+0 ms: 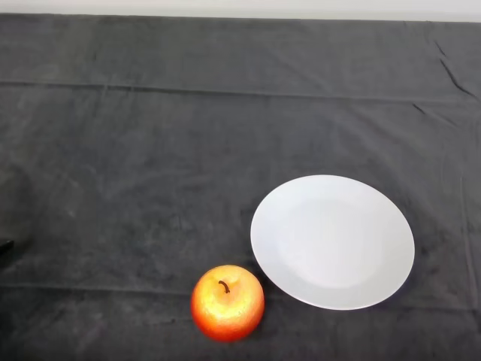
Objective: Move the apple to the plate
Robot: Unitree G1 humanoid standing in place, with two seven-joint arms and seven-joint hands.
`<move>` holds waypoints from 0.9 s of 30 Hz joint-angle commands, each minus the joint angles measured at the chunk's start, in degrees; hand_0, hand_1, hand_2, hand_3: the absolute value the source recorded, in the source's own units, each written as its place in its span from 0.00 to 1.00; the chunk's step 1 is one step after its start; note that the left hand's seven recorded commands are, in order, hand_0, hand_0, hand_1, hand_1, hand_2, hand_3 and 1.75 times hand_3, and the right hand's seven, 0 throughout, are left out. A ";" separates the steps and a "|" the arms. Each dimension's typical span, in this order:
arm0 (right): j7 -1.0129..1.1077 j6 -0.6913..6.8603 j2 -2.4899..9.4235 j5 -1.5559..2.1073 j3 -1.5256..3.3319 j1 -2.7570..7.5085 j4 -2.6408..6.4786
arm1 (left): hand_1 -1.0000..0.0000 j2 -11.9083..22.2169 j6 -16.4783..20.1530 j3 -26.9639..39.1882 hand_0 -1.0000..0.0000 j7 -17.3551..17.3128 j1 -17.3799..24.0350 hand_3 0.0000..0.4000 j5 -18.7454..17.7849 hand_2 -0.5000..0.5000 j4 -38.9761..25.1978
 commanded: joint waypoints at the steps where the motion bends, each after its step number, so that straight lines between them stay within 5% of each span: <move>1: 0.23 -0.39 0.29 0.61 -0.46 -0.88 -0.92 | 1.00 2.41 0.27 1.20 1.00 -0.35 -1.23 0.00 0.78 0.50 -1.86; 14: 0.19 -0.39 0.33 0.60 -0.44 -0.86 -1.00 | 1.00 2.25 1.84 0.57 1.00 0.90 0.23 0.00 2.60 0.50 -9.50; 27: 0.04 -0.37 0.49 0.55 -0.36 -0.79 -1.32 | 1.00 -0.11 11.23 -1.75 1.00 2.50 6.12 0.00 5.15 0.50 -30.81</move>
